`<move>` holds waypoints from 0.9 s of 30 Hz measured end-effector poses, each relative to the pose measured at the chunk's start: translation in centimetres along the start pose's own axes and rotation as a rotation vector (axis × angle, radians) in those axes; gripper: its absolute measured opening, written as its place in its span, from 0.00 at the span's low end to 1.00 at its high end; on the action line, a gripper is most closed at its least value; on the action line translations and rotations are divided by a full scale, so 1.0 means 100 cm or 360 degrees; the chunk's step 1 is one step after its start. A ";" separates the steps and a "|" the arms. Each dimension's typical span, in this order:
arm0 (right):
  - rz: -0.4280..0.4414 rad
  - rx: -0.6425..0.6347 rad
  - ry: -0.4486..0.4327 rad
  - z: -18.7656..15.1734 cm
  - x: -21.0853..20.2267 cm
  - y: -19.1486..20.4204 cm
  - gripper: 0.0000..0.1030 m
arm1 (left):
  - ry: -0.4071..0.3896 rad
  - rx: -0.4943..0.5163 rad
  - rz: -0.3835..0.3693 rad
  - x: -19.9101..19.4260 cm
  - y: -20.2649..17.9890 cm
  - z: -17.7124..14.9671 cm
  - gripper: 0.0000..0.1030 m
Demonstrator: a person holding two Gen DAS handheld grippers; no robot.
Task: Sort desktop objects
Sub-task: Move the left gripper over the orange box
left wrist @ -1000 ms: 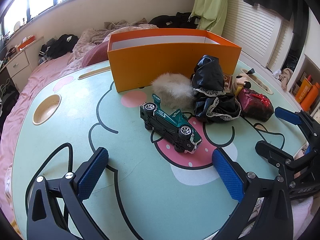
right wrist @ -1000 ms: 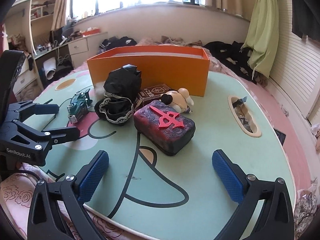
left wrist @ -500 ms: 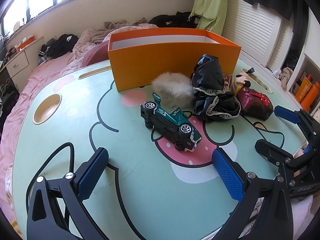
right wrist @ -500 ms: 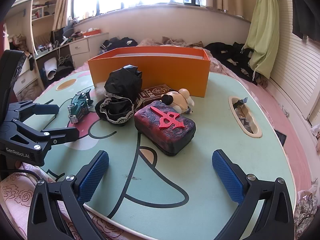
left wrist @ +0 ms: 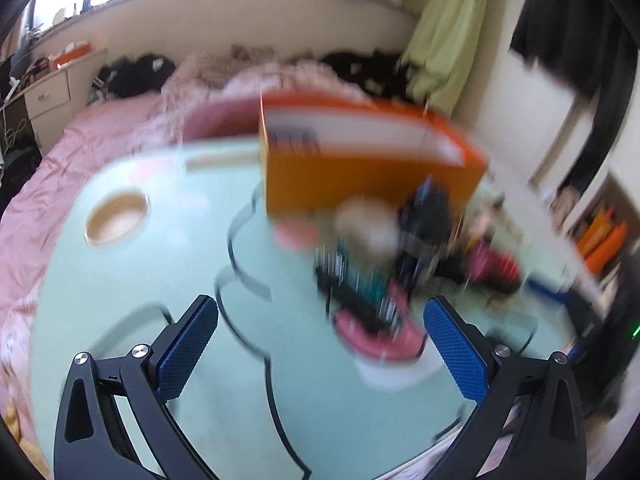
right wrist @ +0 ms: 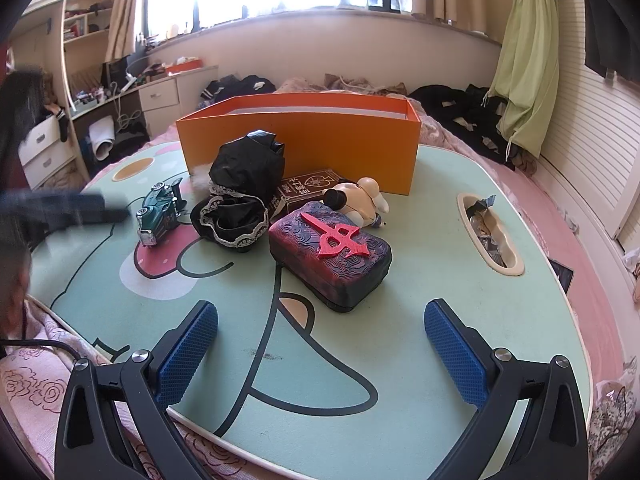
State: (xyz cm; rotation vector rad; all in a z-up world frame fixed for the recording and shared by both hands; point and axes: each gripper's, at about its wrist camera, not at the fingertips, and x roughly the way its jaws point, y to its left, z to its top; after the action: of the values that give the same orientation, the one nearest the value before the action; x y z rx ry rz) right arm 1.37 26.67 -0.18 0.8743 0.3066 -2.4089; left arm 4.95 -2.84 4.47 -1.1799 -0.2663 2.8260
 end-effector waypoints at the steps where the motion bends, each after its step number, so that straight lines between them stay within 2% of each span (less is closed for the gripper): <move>1: 0.0000 0.0000 0.0000 0.000 0.000 0.000 1.00 | -0.0050 0.0024 -0.0002 -0.008 -0.002 0.014 0.94; 3: 0.0000 0.0000 0.0000 0.000 0.000 0.000 1.00 | -0.0095 0.0103 -0.0019 -0.015 -0.010 0.041 0.70; 5: 0.0000 0.0000 0.0000 0.000 0.000 0.000 1.00 | -0.0032 0.0169 -0.0086 -0.009 -0.021 0.076 0.60; 8: 0.0000 0.0000 -0.0001 0.000 0.000 0.000 1.00 | 0.0096 0.0201 -0.0111 0.015 -0.036 0.115 0.59; 11: 0.0002 0.0000 -0.0003 0.000 0.000 0.000 1.00 | 0.0267 0.0231 0.0040 0.061 -0.048 0.147 0.58; 13: 0.0005 -0.0001 -0.0007 0.001 0.001 0.002 1.00 | 0.0413 0.0212 0.0150 0.099 -0.049 0.158 0.54; 14: 0.0006 -0.0001 -0.0008 0.001 0.001 0.002 1.00 | 0.0479 0.0212 0.0195 0.115 -0.048 0.161 0.50; 16: 0.0009 -0.0002 -0.0013 0.001 0.001 0.004 1.00 | 0.0593 0.0207 0.0293 0.146 -0.047 0.163 0.50; 22: 0.0013 -0.0002 -0.0019 0.000 0.002 0.006 1.00 | 0.0763 0.0253 0.0568 0.192 -0.042 0.151 0.51; 23: 0.0013 -0.0003 -0.0021 0.000 0.002 0.006 1.00 | 0.0741 0.0274 0.0592 0.194 -0.045 0.149 0.52; 24: 0.0013 -0.0004 -0.0023 0.000 0.002 0.006 1.00 | 0.0734 0.0277 0.0587 0.194 -0.049 0.148 0.59; 25: 0.0014 -0.0003 -0.0023 0.000 0.002 0.005 1.00 | 0.0728 0.0248 0.0487 0.193 -0.052 0.147 0.61; 26: 0.0015 -0.0002 -0.0023 0.000 0.002 0.006 1.00 | 0.0719 0.0230 0.0371 0.188 -0.054 0.148 0.61; 27: 0.0015 -0.0002 -0.0024 0.001 0.002 0.006 1.00 | 0.0739 0.0187 0.0149 0.184 -0.056 0.150 0.60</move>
State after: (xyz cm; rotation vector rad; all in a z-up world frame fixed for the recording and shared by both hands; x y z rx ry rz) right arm 1.57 26.04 -0.30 0.8548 0.2978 -2.4052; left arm -18.69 3.06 3.00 -1.8021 -0.0155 2.4938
